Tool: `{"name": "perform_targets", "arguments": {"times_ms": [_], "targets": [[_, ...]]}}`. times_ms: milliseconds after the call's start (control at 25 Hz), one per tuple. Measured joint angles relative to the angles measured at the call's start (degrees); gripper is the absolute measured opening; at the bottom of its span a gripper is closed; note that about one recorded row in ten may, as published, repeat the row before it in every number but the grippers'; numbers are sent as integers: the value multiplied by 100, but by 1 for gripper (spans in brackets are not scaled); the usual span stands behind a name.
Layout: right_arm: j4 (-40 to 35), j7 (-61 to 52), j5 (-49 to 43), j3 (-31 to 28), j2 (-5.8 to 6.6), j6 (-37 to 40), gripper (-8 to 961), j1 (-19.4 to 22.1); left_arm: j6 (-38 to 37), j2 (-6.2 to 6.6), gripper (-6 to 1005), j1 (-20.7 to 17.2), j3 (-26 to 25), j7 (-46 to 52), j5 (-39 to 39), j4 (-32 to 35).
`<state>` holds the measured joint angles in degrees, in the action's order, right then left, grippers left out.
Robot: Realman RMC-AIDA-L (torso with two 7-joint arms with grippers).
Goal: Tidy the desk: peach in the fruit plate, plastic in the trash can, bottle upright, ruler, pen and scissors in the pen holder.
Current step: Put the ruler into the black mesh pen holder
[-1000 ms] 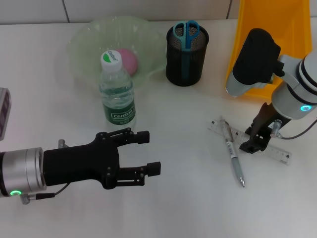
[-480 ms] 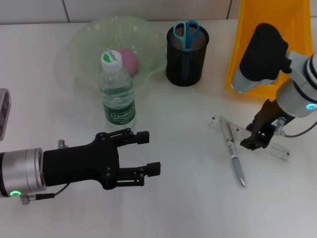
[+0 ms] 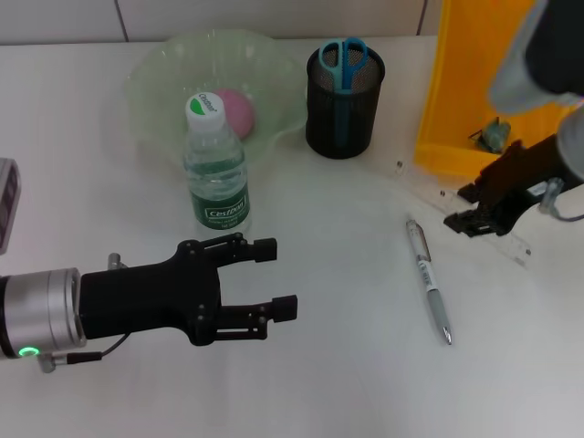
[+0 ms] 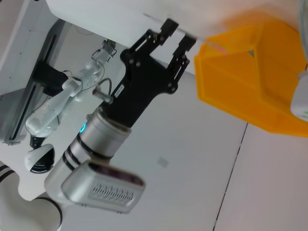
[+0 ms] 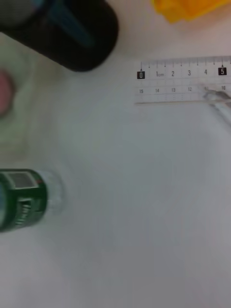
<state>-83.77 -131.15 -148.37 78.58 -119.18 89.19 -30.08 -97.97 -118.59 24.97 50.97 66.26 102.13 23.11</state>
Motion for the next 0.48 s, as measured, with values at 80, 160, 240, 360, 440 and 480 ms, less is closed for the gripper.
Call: {"name": "perform_targets", "arguments": {"times_ms": [80,160,240,360,440,480], "targets": [[-131,134,227,-284,1,50,388,80,-1,1,846,18,0,11,0,0],[-202,268,468,-558,0,72,388,140,-1,2,846,23,0,14,0,0],[-244,481,898,-1058,1,53,389,203,3,3,846,26,0,15,0,0],[-203,632,1348,-1415,-2,-40,390,230,19,3,846,26,0,26,0,0],[43,906,2281,-1857,-7,-425,390,303,31,3,846,26,0,30,0,0],[43,906,2281,-1857,-7,-425,391,303,31,3,846,26,0,30,0,0]]}}
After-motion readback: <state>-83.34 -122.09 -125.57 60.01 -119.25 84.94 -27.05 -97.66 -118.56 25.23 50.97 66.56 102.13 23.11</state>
